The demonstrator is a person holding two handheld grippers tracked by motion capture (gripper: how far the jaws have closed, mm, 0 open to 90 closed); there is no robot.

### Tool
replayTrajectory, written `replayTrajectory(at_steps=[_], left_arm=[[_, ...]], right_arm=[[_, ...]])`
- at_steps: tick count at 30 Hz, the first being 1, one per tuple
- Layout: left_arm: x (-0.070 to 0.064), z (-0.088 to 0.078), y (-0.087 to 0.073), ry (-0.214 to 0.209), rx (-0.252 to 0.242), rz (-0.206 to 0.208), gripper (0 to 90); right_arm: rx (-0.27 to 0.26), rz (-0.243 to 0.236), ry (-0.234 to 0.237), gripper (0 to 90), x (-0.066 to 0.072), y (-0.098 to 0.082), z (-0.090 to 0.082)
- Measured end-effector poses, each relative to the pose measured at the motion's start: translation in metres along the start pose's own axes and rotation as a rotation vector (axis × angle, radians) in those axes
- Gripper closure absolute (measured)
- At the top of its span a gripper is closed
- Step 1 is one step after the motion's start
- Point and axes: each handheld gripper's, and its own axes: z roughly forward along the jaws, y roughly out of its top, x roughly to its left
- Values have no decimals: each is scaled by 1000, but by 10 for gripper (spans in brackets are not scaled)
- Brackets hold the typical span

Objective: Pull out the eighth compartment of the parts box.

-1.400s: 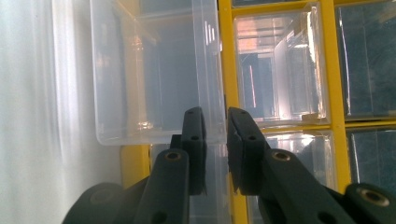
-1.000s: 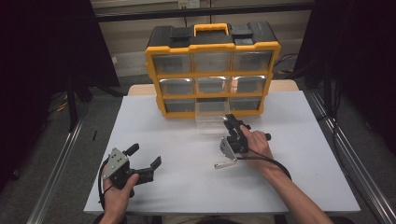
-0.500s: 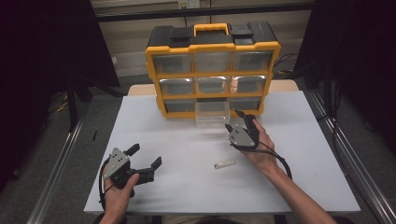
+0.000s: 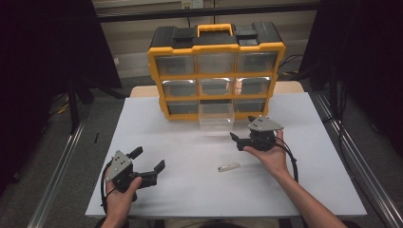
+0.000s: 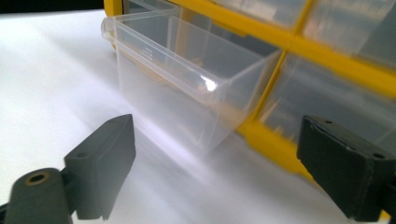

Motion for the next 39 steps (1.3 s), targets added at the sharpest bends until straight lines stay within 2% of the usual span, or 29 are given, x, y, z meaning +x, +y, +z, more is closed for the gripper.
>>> replayTrajectory(at_steps=[1,3,9,10,12,16,18,28,33,39], left_arm=[[0,0,0,2,-3,-2,39],[0,0,0,-2,1,-1,39],[0,1,0,-1,1,-5,39],[0,1,0,-2,2,-3,39],[0,1,0,0,3,-3,39],[0,2,0,1,5,-2,39],[0,1,0,-1,4,-5,39],[1,1,-1,0,8,-9,39],[2,0,-1,14,11,-8,39],[2,1,-2,10,16,0,39]], right_arm=[[23,55,21,92,-2,0,-2],[48,107,59,84,-5,-1,-7],[33,127,77,43,-9,-6,-19],[24,161,74,36,-10,-8,-25],[13,178,75,24,-13,-11,-31],[20,175,70,14,-15,-14,-40],[17,198,55,20,-17,-18,-48],[23,224,44,22,-20,-29,-75],[-1,233,23,19,-21,-34,-90],[-39,277,-14,20,-26,-43,-108]])
